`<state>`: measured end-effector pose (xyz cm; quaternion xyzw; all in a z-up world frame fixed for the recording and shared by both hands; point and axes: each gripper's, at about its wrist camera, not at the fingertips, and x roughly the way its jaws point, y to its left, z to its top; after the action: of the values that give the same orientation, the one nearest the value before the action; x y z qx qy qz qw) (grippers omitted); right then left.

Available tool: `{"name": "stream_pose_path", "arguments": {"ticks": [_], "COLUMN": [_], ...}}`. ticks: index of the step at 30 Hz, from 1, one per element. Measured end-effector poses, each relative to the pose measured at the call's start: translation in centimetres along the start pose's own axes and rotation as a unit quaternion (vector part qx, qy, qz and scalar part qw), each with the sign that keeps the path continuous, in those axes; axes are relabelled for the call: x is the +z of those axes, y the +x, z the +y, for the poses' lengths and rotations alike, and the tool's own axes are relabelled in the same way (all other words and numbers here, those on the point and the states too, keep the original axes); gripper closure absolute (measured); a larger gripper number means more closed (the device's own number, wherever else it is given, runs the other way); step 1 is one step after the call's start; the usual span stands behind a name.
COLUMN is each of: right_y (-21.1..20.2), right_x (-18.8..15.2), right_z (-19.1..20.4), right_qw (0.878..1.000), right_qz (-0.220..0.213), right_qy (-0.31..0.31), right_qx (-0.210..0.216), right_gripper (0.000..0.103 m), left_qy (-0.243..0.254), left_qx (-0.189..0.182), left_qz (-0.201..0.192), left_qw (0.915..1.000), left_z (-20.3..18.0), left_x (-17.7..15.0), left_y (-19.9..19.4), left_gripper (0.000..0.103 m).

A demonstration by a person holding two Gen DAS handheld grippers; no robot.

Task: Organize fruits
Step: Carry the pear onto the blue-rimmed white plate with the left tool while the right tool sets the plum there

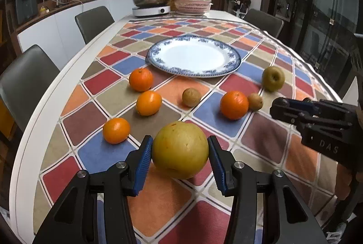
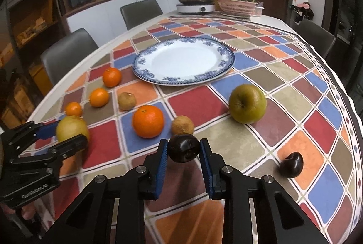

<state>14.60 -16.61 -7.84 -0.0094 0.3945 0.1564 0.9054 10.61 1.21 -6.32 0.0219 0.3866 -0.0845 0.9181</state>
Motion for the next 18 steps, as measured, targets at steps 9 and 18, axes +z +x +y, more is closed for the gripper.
{"name": "stream_pose_path", "arguments": {"ticks": [9, 18], "right_y": [-2.6, -4.6], "right_x": [0.6, 3.1], "right_z": [0.8, 1.2], "right_qw": [0.999, 0.998], "right_qz": [-0.014, -0.04], "right_qy": [-0.001, -0.023], "right_qx": [0.036, 0.045], "right_gripper": [0.074, 0.074], "left_qy": [0.006, 0.018], "left_qx": [-0.018, -0.027], "left_qz": [-0.025, -0.05], "left_qw": [0.9995, 0.9983], "left_z": [-0.8, -1.2], "left_x": [1.9, 5.2], "left_y": [-2.3, -3.5], "left_gripper": [0.055, 0.055]}}
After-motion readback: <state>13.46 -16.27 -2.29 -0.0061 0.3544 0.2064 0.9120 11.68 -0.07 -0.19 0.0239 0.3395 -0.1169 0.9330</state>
